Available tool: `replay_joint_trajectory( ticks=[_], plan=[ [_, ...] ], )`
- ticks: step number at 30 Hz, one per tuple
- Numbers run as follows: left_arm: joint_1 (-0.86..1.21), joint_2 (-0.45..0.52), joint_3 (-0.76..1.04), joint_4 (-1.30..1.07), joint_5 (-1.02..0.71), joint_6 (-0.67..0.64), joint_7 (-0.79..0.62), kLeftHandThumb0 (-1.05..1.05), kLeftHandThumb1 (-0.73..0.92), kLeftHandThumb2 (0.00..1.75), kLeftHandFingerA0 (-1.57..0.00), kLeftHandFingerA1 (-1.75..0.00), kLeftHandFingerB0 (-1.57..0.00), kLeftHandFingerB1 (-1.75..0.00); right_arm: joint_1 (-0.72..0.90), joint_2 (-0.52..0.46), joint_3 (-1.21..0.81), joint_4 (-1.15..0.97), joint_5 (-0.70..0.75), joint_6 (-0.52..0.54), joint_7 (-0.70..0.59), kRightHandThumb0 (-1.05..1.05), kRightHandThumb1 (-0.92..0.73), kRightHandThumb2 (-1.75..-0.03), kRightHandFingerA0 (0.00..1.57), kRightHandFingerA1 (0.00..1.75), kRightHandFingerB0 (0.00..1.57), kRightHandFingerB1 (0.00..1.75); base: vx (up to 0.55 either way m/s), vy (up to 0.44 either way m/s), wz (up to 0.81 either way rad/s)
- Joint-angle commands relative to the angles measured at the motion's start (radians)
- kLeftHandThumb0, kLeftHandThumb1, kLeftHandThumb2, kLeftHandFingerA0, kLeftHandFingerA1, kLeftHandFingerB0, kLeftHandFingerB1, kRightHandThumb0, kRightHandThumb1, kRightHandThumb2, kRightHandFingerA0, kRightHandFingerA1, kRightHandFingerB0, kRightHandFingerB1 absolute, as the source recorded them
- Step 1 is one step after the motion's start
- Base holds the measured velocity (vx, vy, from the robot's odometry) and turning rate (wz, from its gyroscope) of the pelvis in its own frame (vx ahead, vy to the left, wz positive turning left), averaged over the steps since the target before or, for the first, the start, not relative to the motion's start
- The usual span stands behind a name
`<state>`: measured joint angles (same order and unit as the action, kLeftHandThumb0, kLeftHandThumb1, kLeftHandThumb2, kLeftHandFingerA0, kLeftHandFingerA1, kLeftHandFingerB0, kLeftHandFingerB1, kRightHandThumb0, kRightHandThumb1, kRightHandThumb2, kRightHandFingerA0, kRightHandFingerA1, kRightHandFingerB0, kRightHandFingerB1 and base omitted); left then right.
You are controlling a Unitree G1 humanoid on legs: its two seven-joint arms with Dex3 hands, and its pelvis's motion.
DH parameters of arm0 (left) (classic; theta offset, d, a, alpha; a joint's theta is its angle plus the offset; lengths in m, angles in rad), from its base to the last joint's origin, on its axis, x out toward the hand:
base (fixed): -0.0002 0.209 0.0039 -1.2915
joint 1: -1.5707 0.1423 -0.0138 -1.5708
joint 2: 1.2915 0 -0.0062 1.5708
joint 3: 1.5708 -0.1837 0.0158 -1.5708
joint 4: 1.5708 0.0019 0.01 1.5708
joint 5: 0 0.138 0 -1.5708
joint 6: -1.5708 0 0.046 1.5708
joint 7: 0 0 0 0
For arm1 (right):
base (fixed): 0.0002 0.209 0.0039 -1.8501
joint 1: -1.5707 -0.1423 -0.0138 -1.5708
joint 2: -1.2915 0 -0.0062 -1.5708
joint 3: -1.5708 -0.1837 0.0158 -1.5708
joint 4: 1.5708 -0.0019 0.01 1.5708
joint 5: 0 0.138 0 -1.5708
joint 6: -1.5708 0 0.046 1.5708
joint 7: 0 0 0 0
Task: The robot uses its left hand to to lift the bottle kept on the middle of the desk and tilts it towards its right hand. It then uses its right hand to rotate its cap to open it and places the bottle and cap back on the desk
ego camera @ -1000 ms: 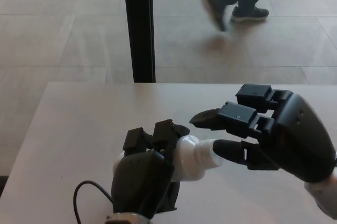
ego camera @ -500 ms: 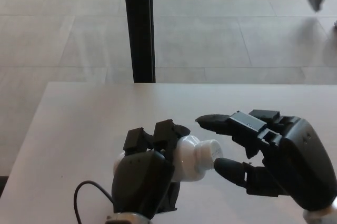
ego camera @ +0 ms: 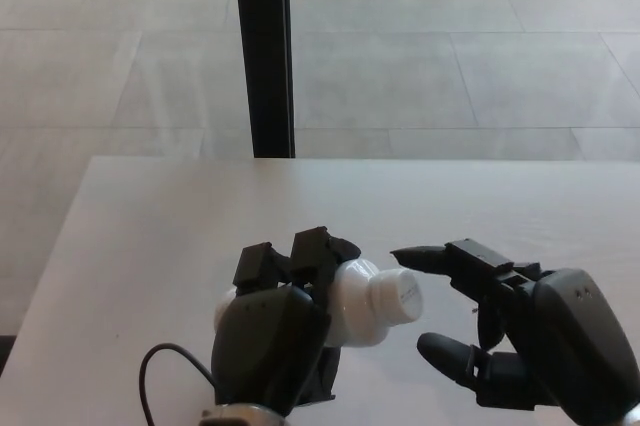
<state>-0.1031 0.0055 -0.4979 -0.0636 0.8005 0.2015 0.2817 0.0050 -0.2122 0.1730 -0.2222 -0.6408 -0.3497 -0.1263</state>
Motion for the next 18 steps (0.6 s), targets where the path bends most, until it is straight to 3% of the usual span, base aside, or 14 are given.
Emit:
replay_joint_trajectory(
  ticks=[1,6,7,8,18],
  plan=[
    [0.011,0.024,0.016,-0.011,-0.001,-0.049,0.033,0.18,0.61,1.19,-0.89,-1.75,-0.80,-1.47,0.009,0.033,-0.075,-0.032,0.131,0.287,0.166,-0.56,-0.67,-0.66,0.94,1.61,0.45,0.45,0.00,0.000,0.00],
    [0.014,0.016,0.014,-0.003,-0.011,-0.059,0.041,0.14,0.63,1.16,-0.91,-1.75,-0.80,-1.46,-0.021,0.059,-0.088,-0.030,0.130,0.298,0.152,-0.60,-0.69,-0.67,0.93,1.67,0.46,0.45,0.00,0.000,0.00],
    [0.015,0.014,0.013,-0.002,-0.009,-0.058,0.045,0.14,0.63,1.16,-0.92,-1.75,-0.81,-1.46,-0.023,0.064,-0.086,-0.034,0.124,0.304,0.152,-0.52,-0.53,-0.99,1.24,1.37,0.39,0.60,0.00,0.000,0.00],
    [0.015,0.013,0.010,-0.003,-0.002,-0.049,0.042,0.14,0.62,1.16,-0.91,-1.75,-0.80,-1.45,-0.026,0.069,-0.084,-0.034,0.121,0.303,0.150,-0.60,-0.68,-0.67,0.94,1.68,0.45,0.45,0.00,0.000,0.00],
    [-0.002,0.009,0.023,-0.016,0.002,-0.038,0.019,0.16,0.62,1.14,-0.88,-1.75,-0.78,-1.53,-0.002,0.080,-0.020,-0.046,0.063,0.336,0.174,-0.65,-0.64,-0.65,0.98,1.64,0.36,0.44,0.00,0.000,0.00]
  ],
)
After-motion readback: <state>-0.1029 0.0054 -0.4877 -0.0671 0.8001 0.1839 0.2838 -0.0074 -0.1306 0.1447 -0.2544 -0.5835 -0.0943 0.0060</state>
